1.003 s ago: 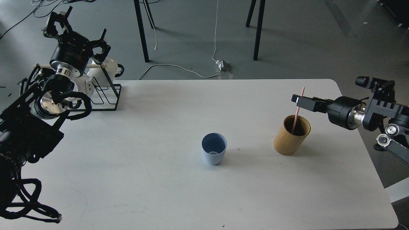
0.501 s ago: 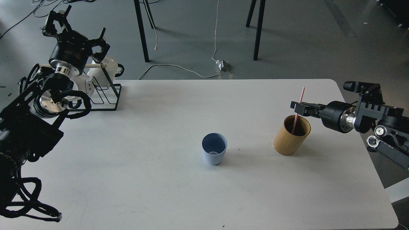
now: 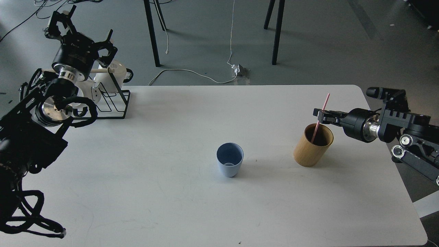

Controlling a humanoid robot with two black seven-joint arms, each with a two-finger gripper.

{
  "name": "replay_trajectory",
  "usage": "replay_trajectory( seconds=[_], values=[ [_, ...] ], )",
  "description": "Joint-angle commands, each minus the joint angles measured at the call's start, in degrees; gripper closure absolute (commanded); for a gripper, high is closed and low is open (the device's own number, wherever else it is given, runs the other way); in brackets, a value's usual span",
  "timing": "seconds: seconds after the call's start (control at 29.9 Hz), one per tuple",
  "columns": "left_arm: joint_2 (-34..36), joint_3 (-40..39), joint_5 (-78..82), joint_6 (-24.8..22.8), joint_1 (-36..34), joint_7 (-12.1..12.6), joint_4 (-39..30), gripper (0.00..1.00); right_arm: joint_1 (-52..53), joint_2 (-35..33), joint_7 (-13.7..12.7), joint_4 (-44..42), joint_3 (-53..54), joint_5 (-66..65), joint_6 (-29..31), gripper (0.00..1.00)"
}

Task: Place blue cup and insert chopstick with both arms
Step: 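Lift the straw up out of the tan cup with the right gripper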

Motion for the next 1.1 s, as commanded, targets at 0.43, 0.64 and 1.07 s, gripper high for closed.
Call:
replay_trajectory(
  seconds=[0.43, 0.64, 1.07],
  values=[
    [0.5, 0.0, 0.1, 0.0, -0.6, 0.0, 0.0, 0.0, 9.5, -10.0, -0.3, 10.0, 0.0, 0.9, 0.8, 0.92],
    [0.6, 0.1, 0.1, 0.0, -0.6, 0.0, 0.0, 0.0, 20.6, -11.2, -1.8, 10.3, 0.3, 1.3, 7.5, 0.92],
    [0.6, 0.2, 0.3, 0.0, -0.6, 0.1, 0.0, 0.0, 19.9, 5.9, -5.8, 9.6, 0.0, 4.6, 4.4, 0.93]
  ],
)
